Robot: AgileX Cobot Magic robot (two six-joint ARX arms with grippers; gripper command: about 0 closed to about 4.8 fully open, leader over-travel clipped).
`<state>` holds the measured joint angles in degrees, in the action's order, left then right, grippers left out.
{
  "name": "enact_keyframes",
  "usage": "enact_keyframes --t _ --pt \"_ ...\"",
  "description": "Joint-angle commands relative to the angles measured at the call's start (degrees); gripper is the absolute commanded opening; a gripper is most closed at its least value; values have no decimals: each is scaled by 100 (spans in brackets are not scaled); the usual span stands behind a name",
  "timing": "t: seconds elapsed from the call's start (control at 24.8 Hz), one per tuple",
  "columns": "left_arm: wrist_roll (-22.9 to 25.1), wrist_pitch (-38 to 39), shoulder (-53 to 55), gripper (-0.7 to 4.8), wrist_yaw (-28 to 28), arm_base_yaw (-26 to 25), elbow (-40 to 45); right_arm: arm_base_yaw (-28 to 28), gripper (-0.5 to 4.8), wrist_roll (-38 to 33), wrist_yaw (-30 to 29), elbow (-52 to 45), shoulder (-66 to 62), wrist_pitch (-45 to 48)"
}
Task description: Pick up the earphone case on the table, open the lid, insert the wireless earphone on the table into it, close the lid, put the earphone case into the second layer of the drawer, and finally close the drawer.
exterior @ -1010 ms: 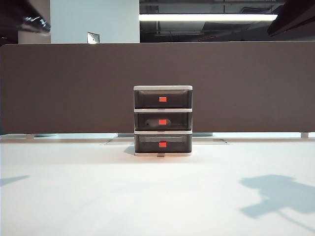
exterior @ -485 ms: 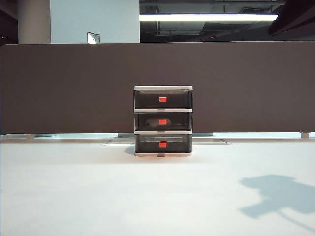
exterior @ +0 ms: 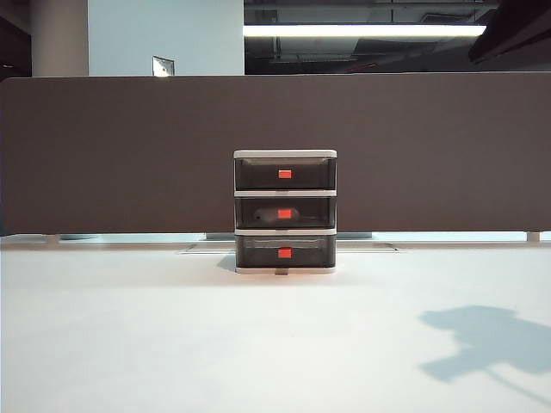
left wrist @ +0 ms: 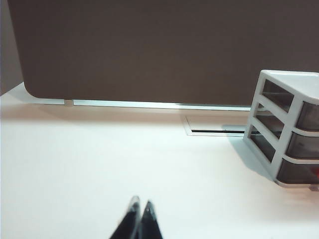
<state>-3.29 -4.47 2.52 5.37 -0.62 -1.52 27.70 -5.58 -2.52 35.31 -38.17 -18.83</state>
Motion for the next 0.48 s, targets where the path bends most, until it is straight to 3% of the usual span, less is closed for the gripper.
enact_keyframes --t 0.04,0.2,0.48 --pt "-13 -76 -225 -6 7 -7 138 0 0 0 4 31 17 103" --pt "-9 -7 -219 -6 7 -7 136 0 0 0 4 31 17 103" --pt "540 144 -219 -6 7 -4 136 0 1 0 4 31 20 103"
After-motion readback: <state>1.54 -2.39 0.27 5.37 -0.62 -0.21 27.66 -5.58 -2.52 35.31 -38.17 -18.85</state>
